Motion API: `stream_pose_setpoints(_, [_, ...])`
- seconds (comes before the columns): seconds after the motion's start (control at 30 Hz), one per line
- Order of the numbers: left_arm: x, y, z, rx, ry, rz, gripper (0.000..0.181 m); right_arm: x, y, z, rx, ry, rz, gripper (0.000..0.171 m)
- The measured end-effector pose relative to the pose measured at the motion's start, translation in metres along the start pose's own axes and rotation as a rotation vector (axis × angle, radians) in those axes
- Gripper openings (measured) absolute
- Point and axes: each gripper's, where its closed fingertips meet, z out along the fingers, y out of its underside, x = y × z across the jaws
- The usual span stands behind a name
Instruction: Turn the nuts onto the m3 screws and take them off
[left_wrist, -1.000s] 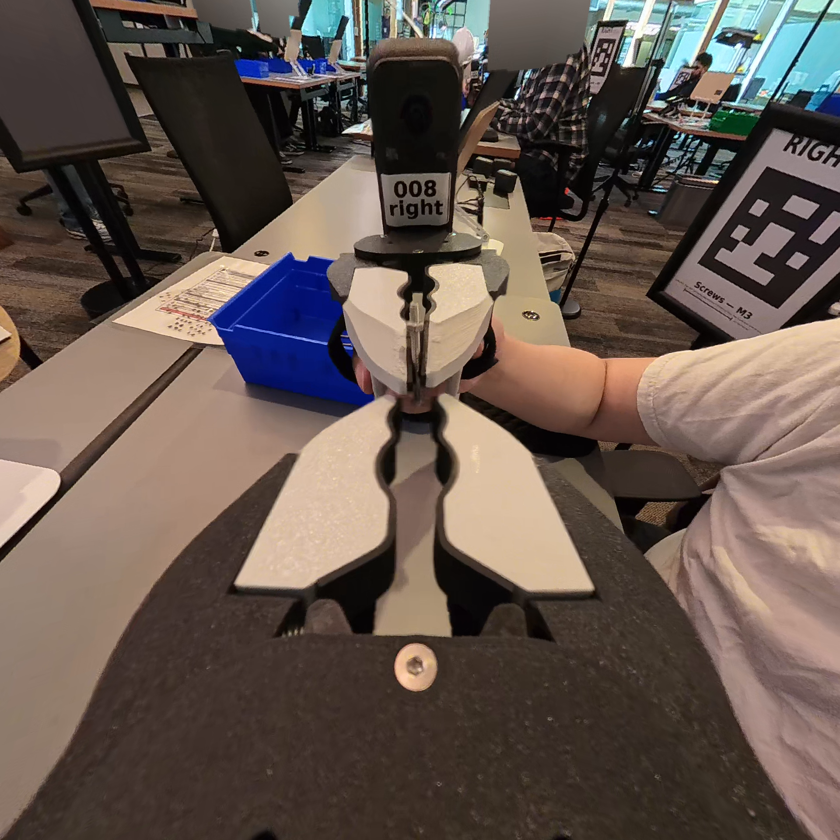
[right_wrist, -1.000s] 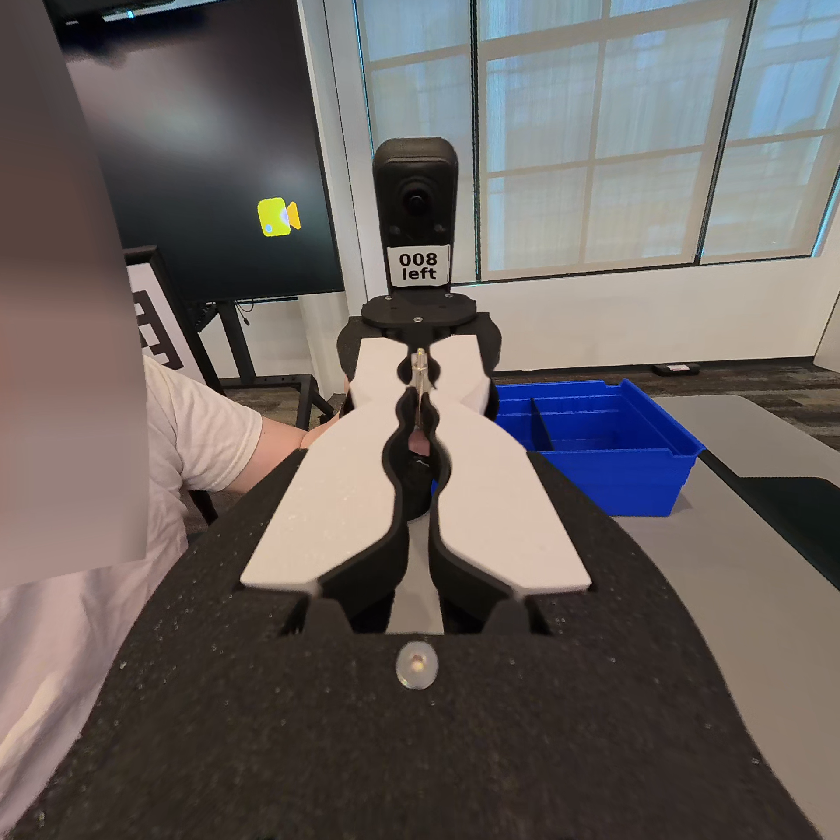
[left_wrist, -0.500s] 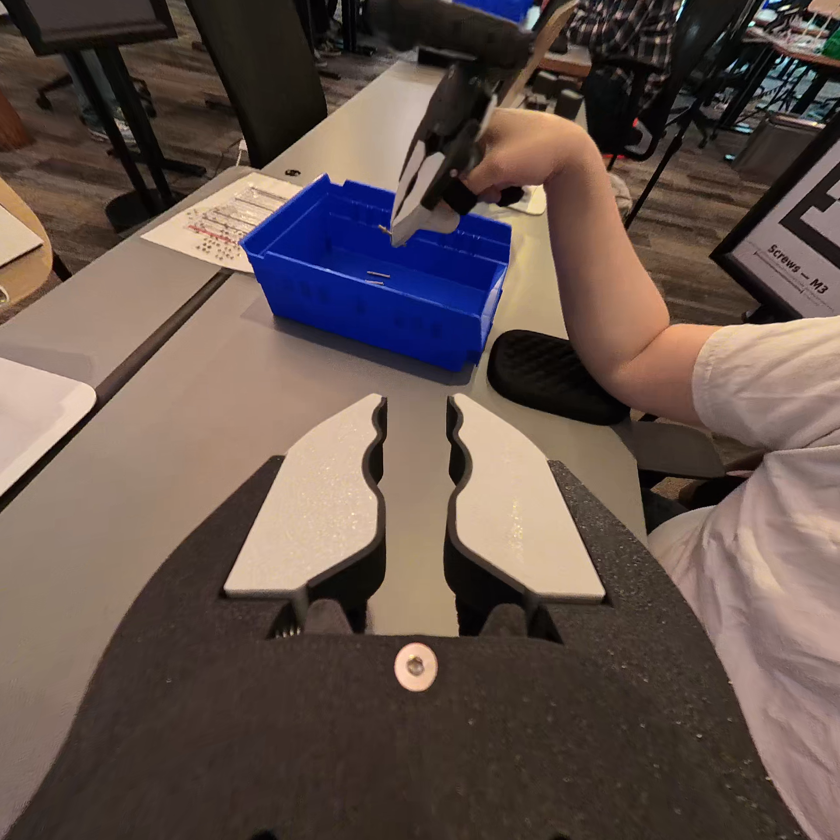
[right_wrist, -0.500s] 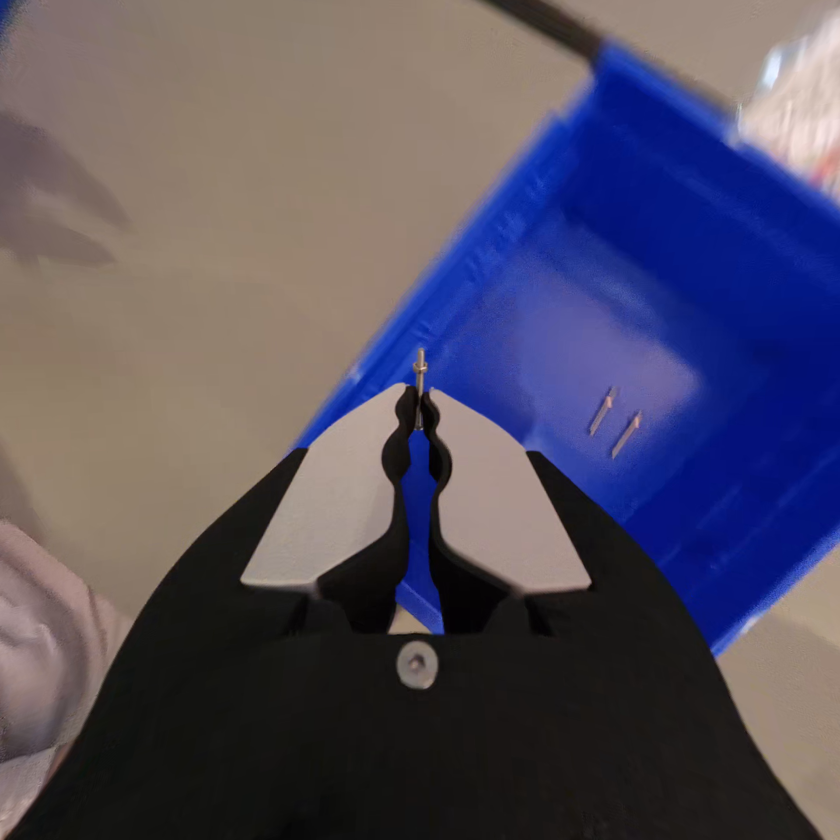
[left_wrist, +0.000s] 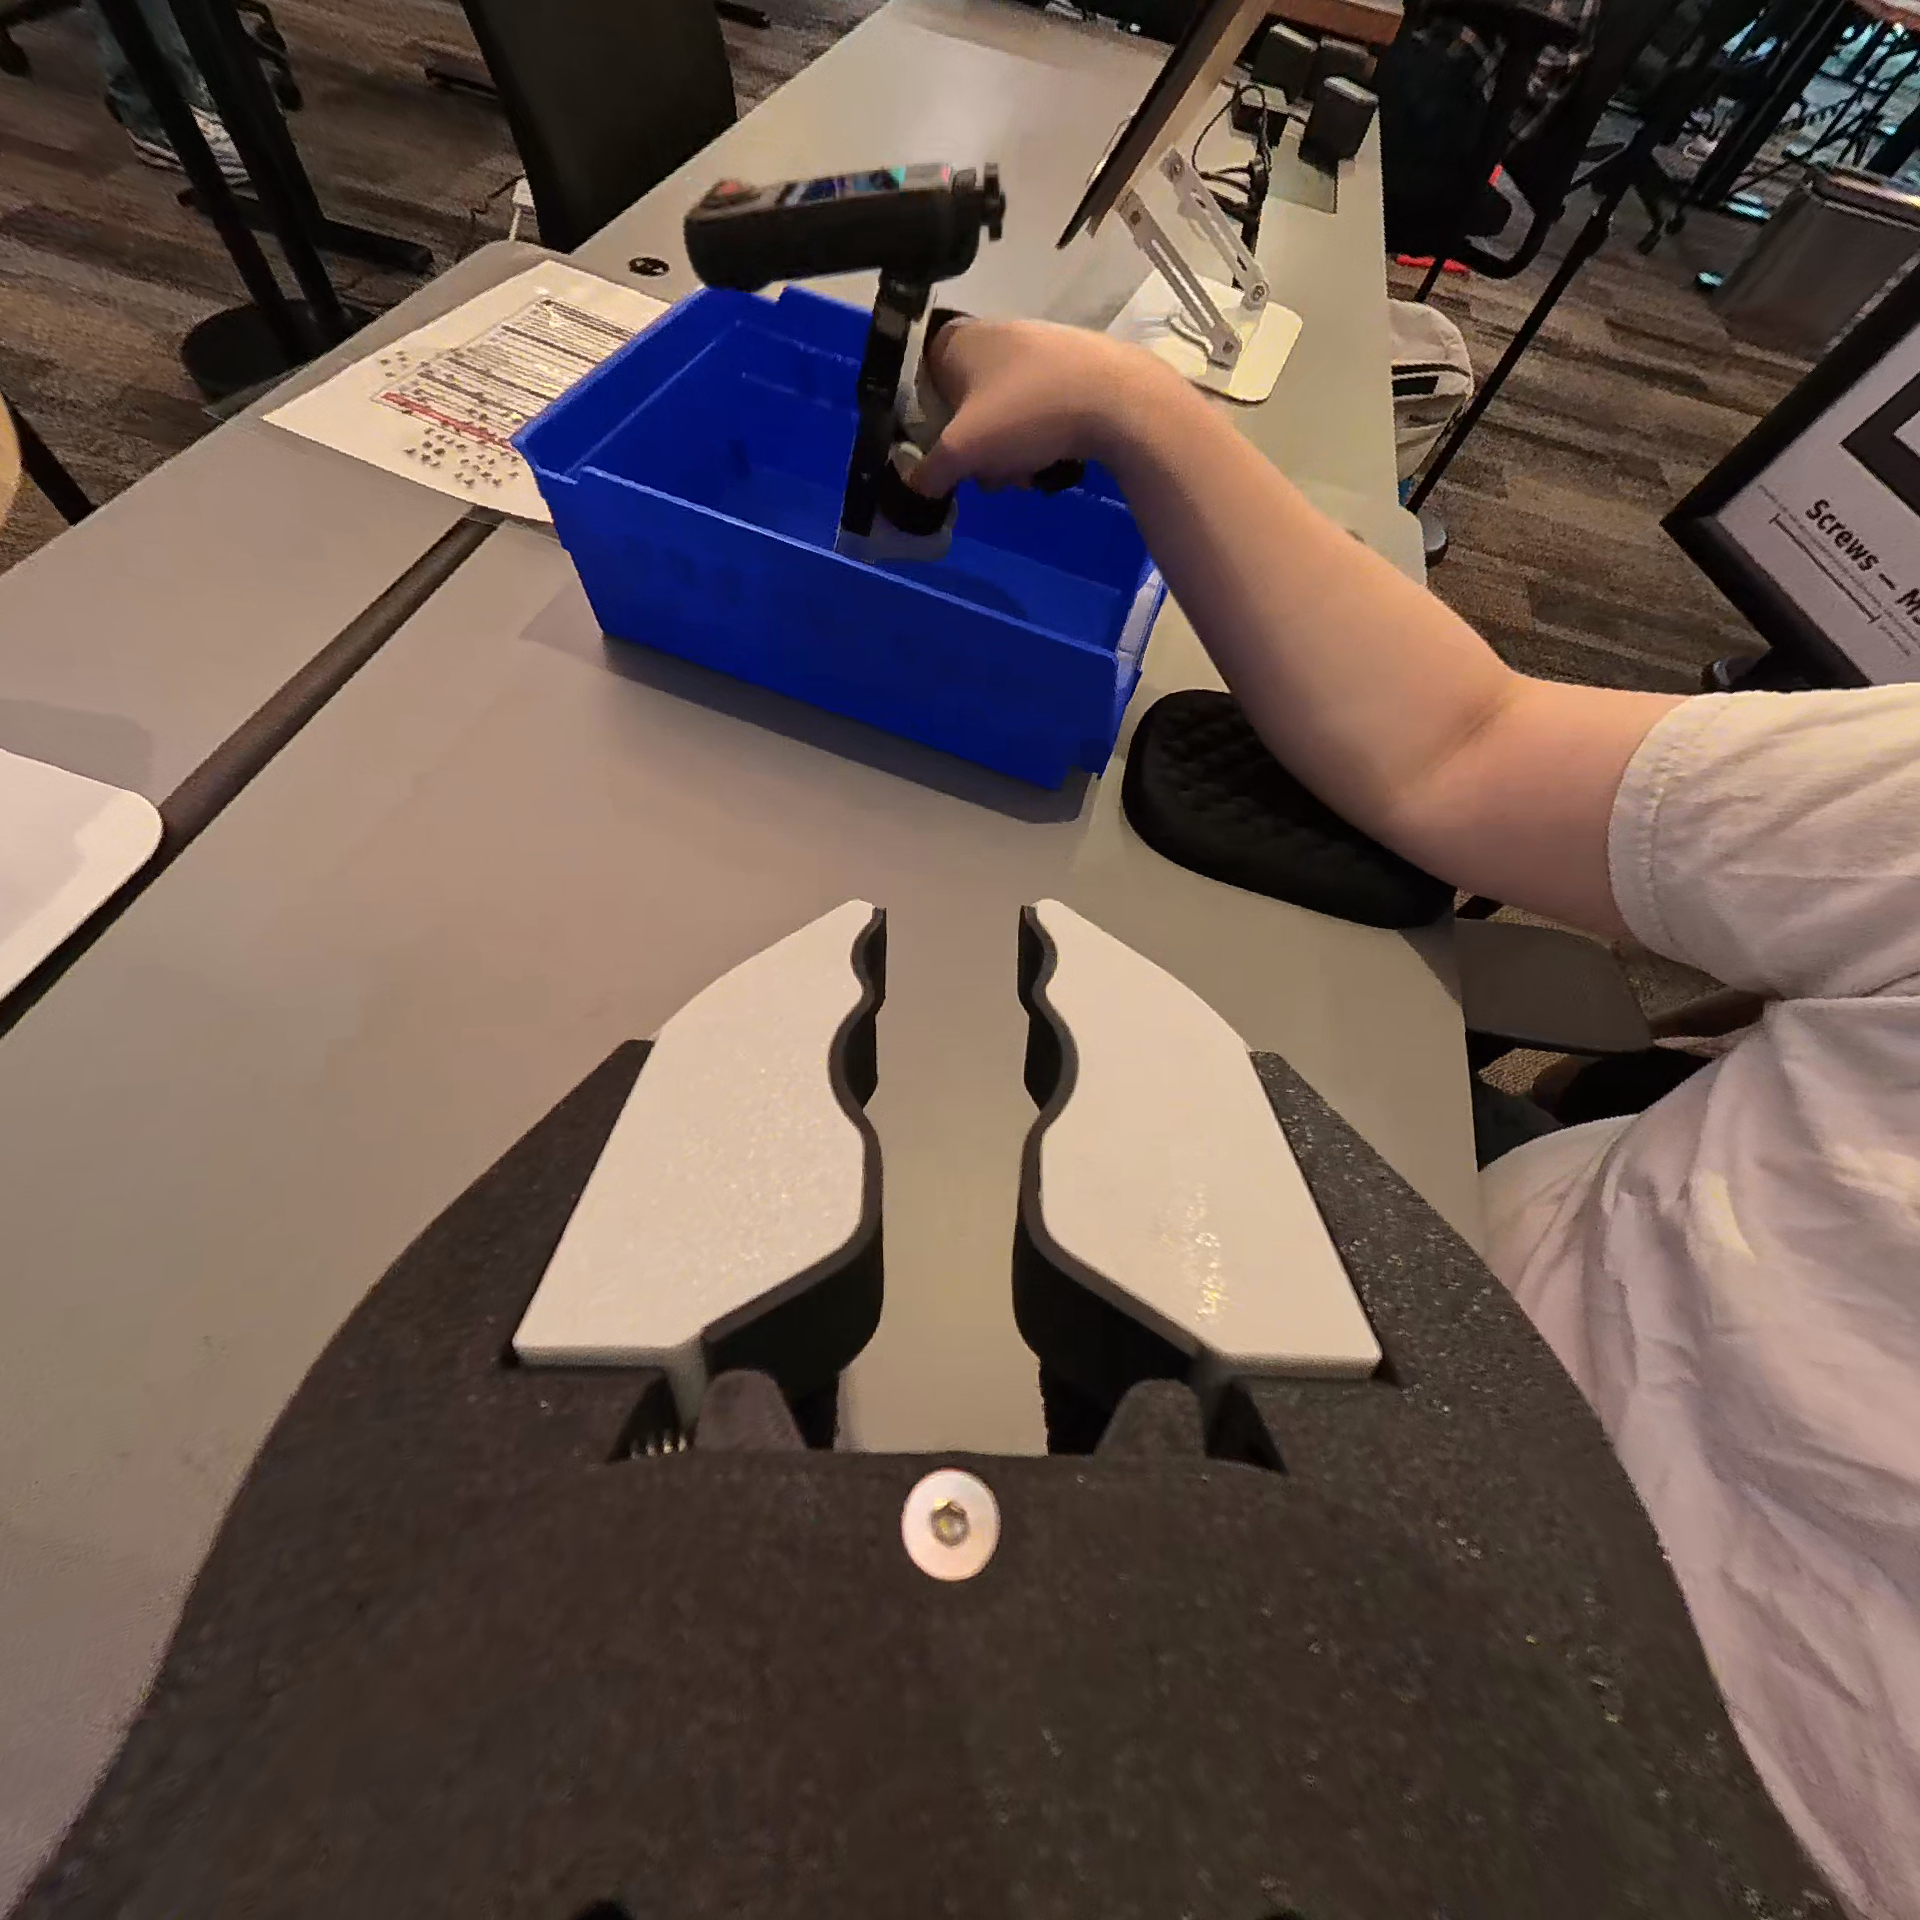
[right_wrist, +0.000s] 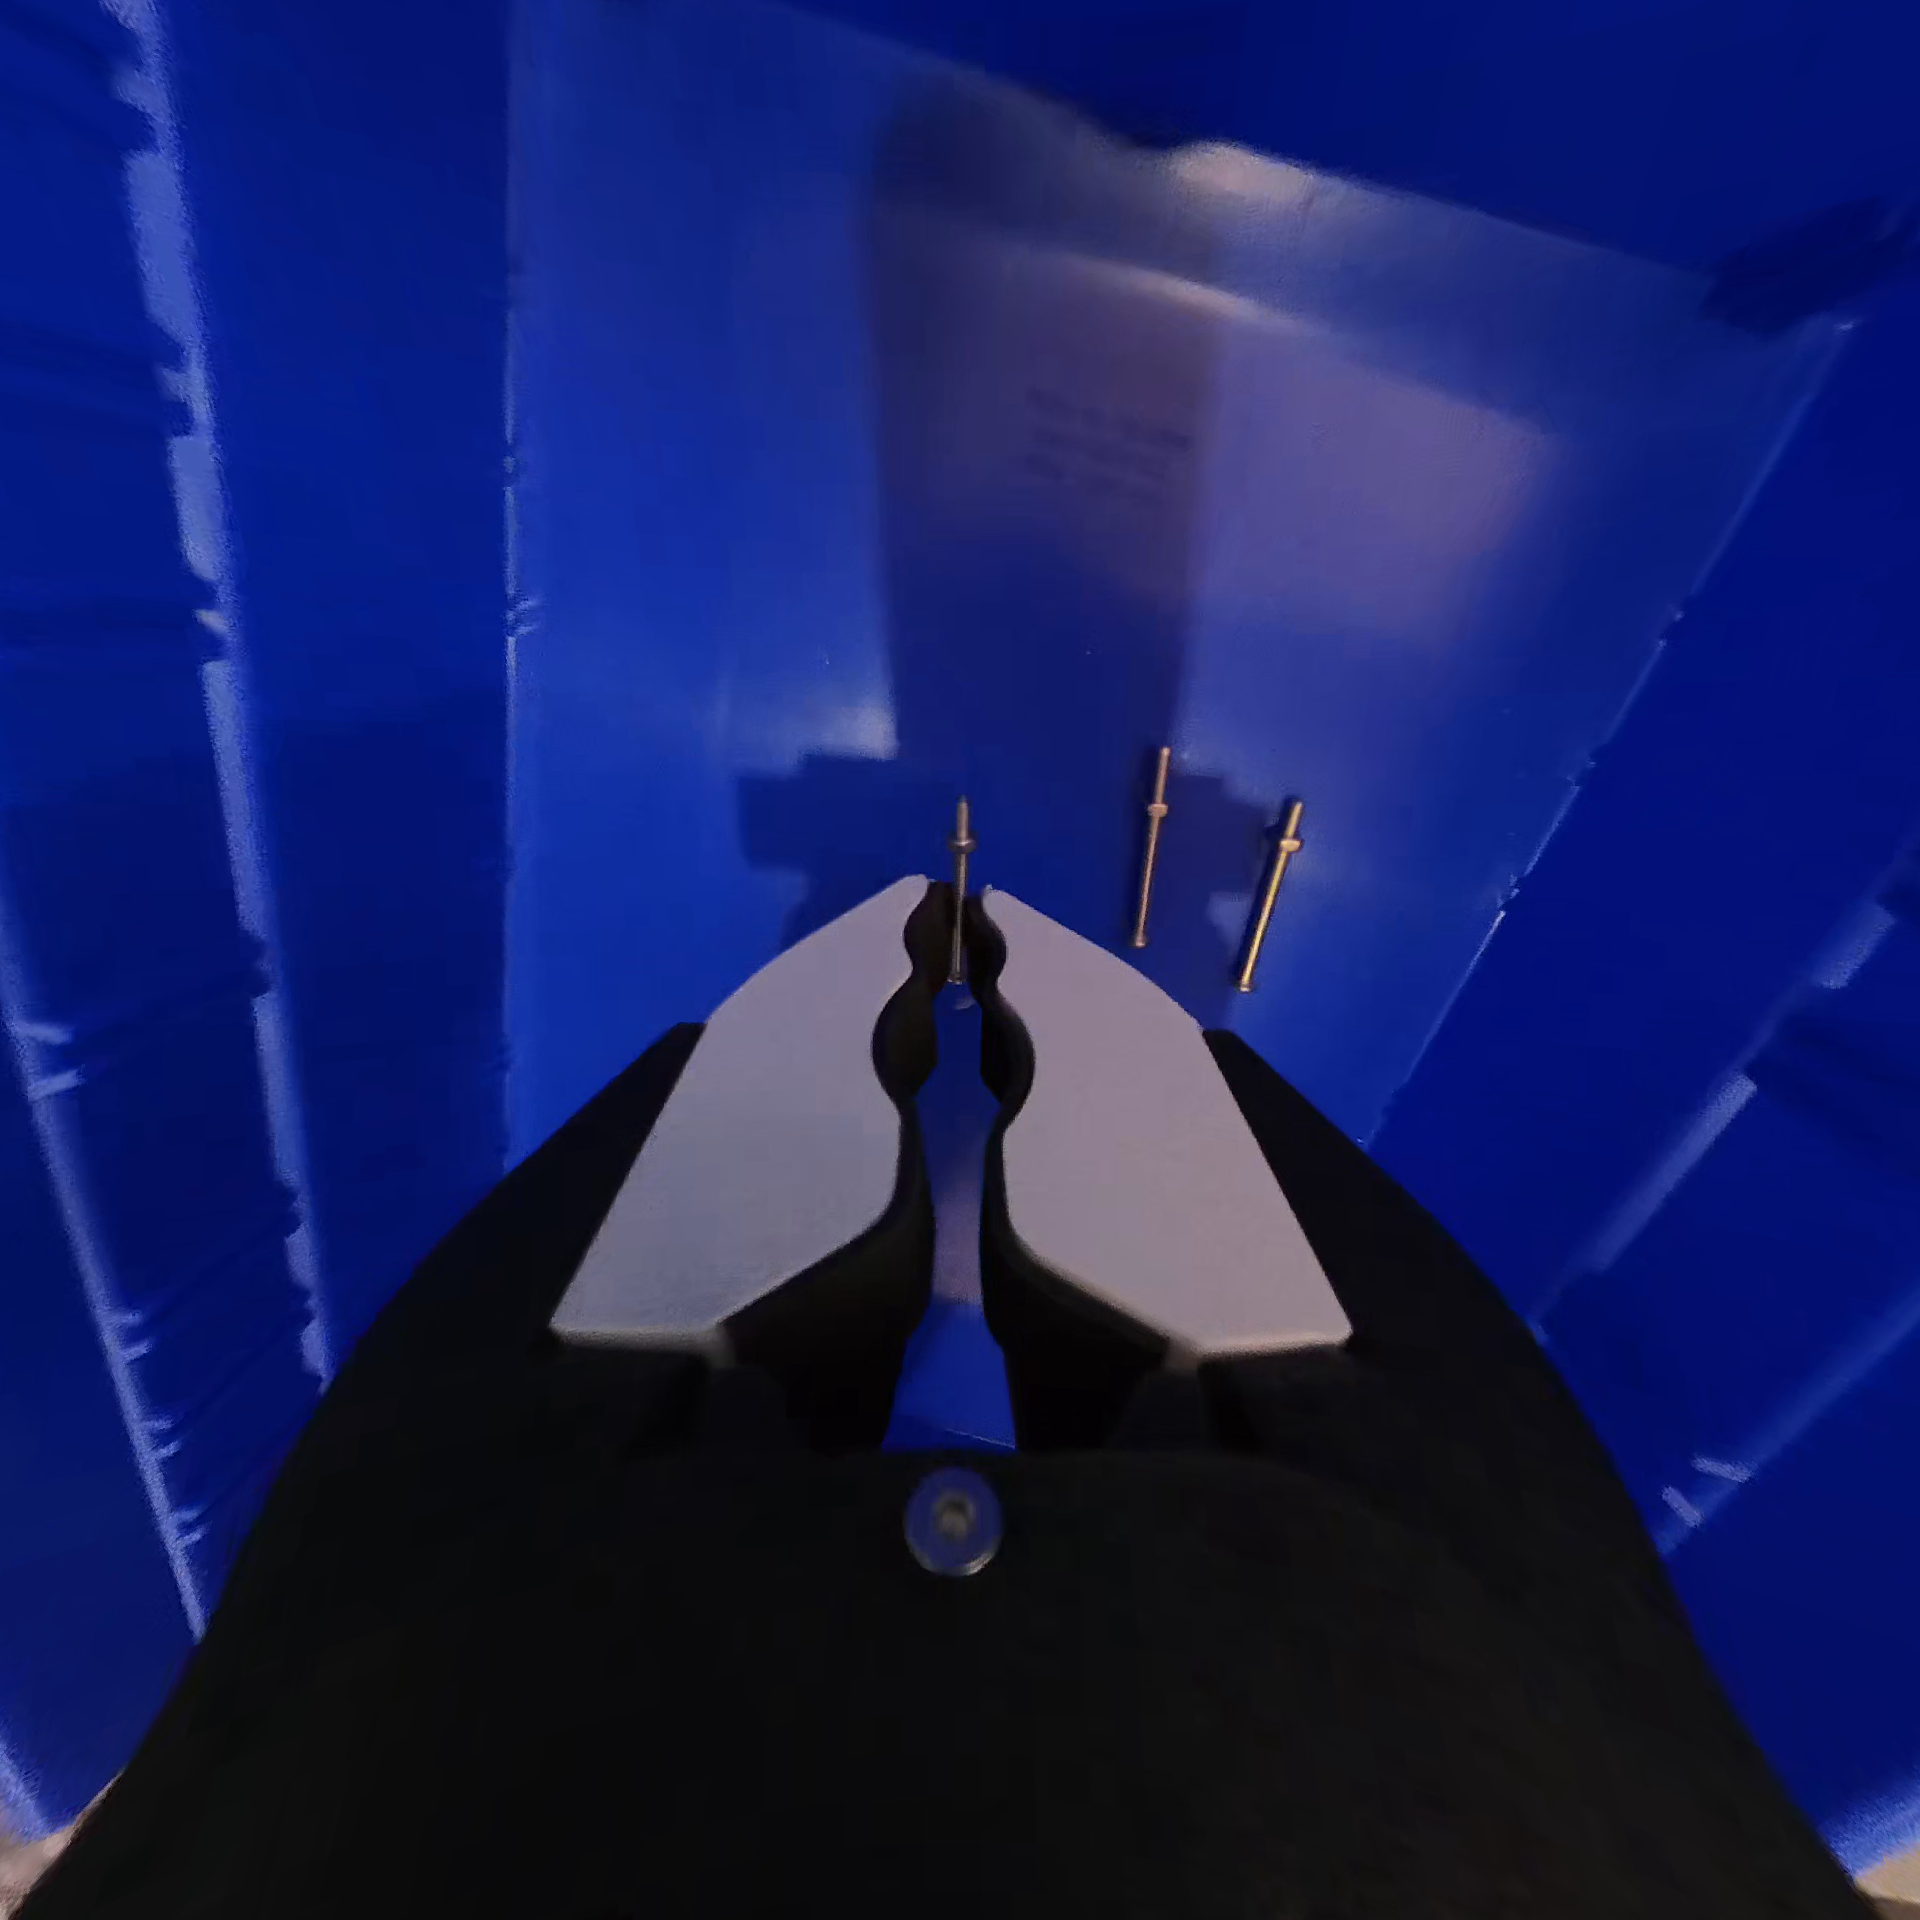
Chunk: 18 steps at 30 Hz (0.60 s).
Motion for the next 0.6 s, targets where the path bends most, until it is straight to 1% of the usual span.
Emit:
stream_pose_setpoints(0.23, [-0.007, -0.005, -0.013, 0.024, -0.033, -0.01, 0.024, 0.005, -0.009, 0.006, 0.023, 0.052, -0.031, 0.003])
stream_pose_setpoints(0.37, [-0.014, -0.01, -0.025, 0.054, -0.057, -0.022, 0.026, 0.008, -0.018, -0.007, 0.099, 0.055, -0.049, 0.016])
stream_pose_setpoints(0.47, [-0.017, -0.016, -0.039, 0.086, -0.078, -0.023, 0.026, -0.004, -0.033, -0.038, 0.252, 0.027, -0.114, 0.018])
stream_pose_setpoints(0.6, [-0.027, -0.022, -0.065, 0.128, -0.148, -0.004, 0.026, -0.047, -0.061, -0.111, 0.606, -0.01, -0.366, 0.02])
